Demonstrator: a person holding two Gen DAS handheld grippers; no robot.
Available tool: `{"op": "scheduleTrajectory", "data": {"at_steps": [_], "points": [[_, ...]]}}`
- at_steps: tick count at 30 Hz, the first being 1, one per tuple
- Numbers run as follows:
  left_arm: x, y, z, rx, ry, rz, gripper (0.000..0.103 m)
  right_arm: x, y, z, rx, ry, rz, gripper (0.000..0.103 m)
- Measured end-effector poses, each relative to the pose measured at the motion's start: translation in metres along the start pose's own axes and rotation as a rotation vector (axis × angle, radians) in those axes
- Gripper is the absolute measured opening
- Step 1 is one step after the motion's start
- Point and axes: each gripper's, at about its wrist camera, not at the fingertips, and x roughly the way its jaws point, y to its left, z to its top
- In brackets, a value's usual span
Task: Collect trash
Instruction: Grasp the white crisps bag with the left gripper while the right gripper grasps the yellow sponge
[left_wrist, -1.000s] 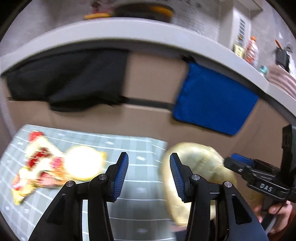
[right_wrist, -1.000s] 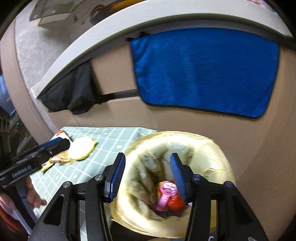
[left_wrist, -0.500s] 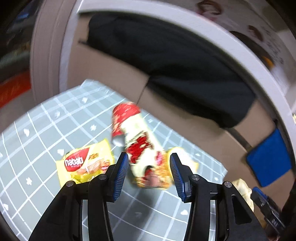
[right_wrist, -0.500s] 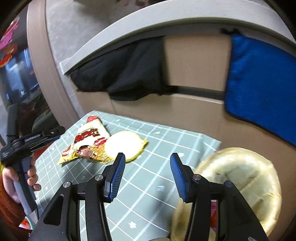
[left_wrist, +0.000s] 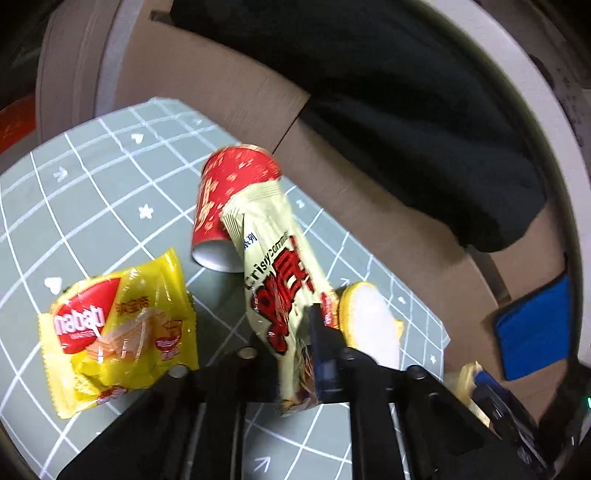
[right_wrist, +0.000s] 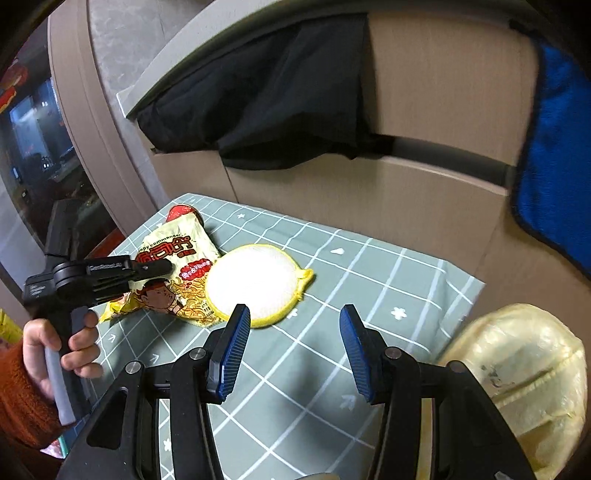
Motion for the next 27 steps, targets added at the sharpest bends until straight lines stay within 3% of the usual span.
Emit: {"op": "scheduleTrajectory", "data": {"at_steps": [10, 16, 17, 18, 19, 21, 27], "points": [[-0.085, 0.016, -0.018, 0.144, -0.104, 0.109, 0.004, 0.092, -0.009, 0.023, 0.078, 0.105, 0.022, 0.048], [-0.098, 0.027, -0.031, 0.183, -0.060, 0.091, 0.004, 0.121, -0.009, 0.020, 0.127, 0.160, 0.021, 0.047], [-0.098, 0.028, -0.033, 0.188, -0.055, 0.096, 0.004, 0.121, -0.007, 0.019, 0.127, 0.166, 0.034, 0.042], [-0.097, 0.028, -0.035, 0.190, -0.050, 0.099, 0.004, 0.121, -0.005, 0.017, 0.118, 0.168, 0.036, 0.026], [-0.096, 0.028, -0.036, 0.191, -0.045, 0.102, 0.004, 0.117, -0.002, 0.015, 0.097, 0.162, 0.037, 0.020], [-0.095, 0.026, -0.038, 0.197, -0.041, 0.108, 0.004, 0.107, 0.006, 0.013, 0.058, 0.146, 0.052, 0.015], [-0.094, 0.018, -0.041, 0.209, -0.047, 0.098, 0.004, 0.057, 0.021, 0.019, -0.016, 0.074, 0.083, 0.012]]}}
